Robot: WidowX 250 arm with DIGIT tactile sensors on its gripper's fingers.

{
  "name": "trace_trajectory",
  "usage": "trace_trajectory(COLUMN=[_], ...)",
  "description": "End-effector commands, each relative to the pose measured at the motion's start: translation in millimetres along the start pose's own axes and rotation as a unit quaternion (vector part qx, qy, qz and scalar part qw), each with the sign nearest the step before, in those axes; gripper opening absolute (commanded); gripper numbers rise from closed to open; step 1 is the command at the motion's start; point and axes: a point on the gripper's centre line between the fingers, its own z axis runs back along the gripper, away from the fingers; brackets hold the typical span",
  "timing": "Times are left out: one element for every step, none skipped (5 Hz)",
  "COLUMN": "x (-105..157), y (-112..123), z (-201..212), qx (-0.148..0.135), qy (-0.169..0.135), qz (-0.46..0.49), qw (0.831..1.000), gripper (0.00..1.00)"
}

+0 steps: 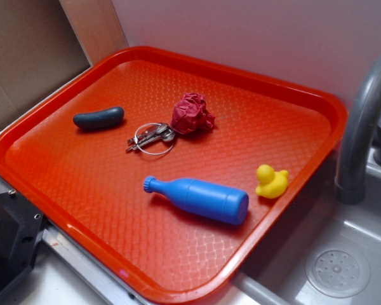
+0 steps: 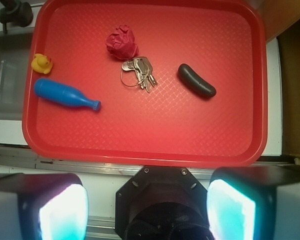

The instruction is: Grab the plastic pickle.

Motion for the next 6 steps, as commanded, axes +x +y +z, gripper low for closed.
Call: trace_trajectory(x=[0, 36, 72, 104, 127, 122], y=[0, 22, 45, 69, 82, 82], z=[0, -17, -44, -89, -139, -190], qx=[0.0, -0.031, -0.121, -0.042, -0.012, 0.041], qy=[0.0, -0.017, -0.109, -0.121, -0.103, -0.045], qz=[0.0, 0.002, -0.025, -0.137, -0.256, -0.27], qw=[1.0, 0.999, 0.986, 0.982, 0.961, 0.961], gripper=[1.0, 1.0, 1.0, 1.0, 1.0, 1.0])
